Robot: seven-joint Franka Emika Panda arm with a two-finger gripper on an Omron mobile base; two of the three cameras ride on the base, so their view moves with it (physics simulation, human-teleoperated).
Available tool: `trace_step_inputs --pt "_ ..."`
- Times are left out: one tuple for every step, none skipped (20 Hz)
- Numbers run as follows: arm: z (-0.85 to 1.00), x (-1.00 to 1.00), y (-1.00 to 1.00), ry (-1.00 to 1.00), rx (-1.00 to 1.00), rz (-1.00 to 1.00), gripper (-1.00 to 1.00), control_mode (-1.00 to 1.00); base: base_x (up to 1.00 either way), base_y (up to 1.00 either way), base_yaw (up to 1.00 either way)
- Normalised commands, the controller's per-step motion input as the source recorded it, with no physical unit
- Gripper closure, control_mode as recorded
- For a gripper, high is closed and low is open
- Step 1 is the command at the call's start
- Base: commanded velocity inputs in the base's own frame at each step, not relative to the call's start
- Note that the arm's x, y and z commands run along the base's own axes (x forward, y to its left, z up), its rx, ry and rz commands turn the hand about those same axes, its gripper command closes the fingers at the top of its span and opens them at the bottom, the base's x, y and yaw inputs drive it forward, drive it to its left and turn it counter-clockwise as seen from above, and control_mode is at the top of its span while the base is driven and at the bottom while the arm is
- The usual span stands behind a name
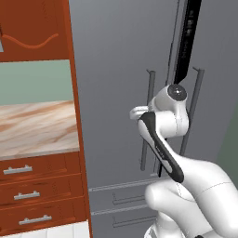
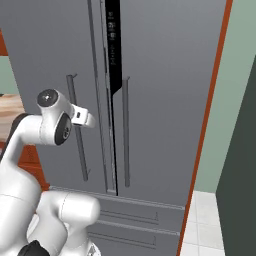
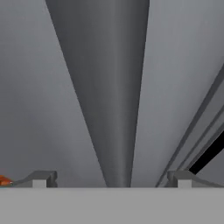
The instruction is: Retrieve the sausage and cheese from the fridge and place them on the cutting board on the counter.
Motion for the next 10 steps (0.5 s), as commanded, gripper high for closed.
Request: trace_step_inputs --pt "-0.02 0.23 0.02 -0.07 0.00 0.05 -1.00 -1.00 0.00 0.00 0.00" --pt "-0.03 0.29 0.00 -0.04 0.00 0.03 -1.00 -1.00 0.00 0.00 0.00" --pt "-0.05 0.31 0.01 -0.04 0.00 0.01 -1.00 -1.00 0.00 0.00 0.00" --pt "-0.06 0.29 0.01 -0.03 0.00 0.00 -1.00 -1.00 0.00 0.00 0.00" --pt "-0.06 0.23 0.00 -0.03 0.00 0.00 -1.00 -1.00 0.00 0.00 0.00" --pt "-0.10 0.24 0.00 -0.04 0.00 0.00 -1.00 -1.00 0.00 0.00 0.00" --pt "-0.12 0.20 0.00 -0.08 -0.02 0.00 -1.00 -1.00 0.00 0.00 0.00" --pt "-0.13 0.22 0.00 -0.06 -0.01 0.00 -1.00 -1.00 0.00 0.00 0.00" --pt "-0.16 0.26 0.00 -0.05 0.00 -0.03 -1.00 -1.00 0.00 0.00 0.00" --pt "-0.17 0.35 0.00 -0.05 0.00 -0.05 -1.00 -1.00 0.00 0.00 0.00"
